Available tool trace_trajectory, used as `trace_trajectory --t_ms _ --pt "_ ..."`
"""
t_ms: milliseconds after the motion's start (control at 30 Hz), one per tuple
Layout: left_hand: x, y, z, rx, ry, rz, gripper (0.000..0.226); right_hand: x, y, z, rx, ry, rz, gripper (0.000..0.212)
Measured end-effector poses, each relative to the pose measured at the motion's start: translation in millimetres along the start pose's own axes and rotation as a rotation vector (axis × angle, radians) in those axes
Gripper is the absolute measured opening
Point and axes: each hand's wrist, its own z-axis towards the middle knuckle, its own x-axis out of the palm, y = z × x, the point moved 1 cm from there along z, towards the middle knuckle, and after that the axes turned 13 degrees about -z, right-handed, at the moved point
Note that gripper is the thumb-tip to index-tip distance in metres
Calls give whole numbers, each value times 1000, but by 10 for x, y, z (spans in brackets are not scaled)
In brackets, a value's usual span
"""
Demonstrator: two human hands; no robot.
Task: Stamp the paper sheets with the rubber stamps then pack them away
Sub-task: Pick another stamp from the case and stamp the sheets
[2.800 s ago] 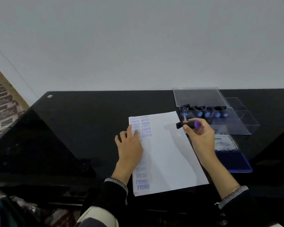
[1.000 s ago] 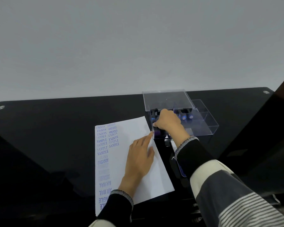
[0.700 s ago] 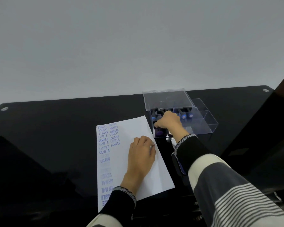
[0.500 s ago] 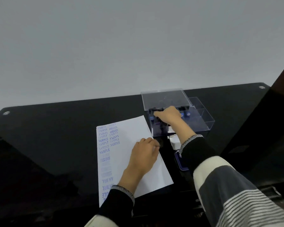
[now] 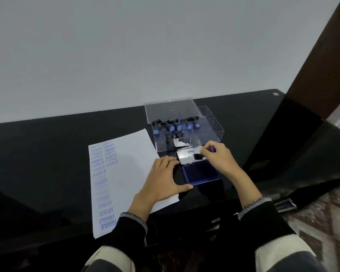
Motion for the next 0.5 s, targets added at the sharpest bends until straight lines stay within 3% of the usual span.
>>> trace_trajectory --t_ms 100,267,500 --pt "45 -12 -21 -7 -8 -11 89 -21 9 -44 -73 -61 -204 23" --pt "74 -1 -57 12 -48 3 88 46 140 -44 -145 13 -505 27" --pt "80 14 -54 19 -53 0 88 134 179 -40 -176 9 -643 23"
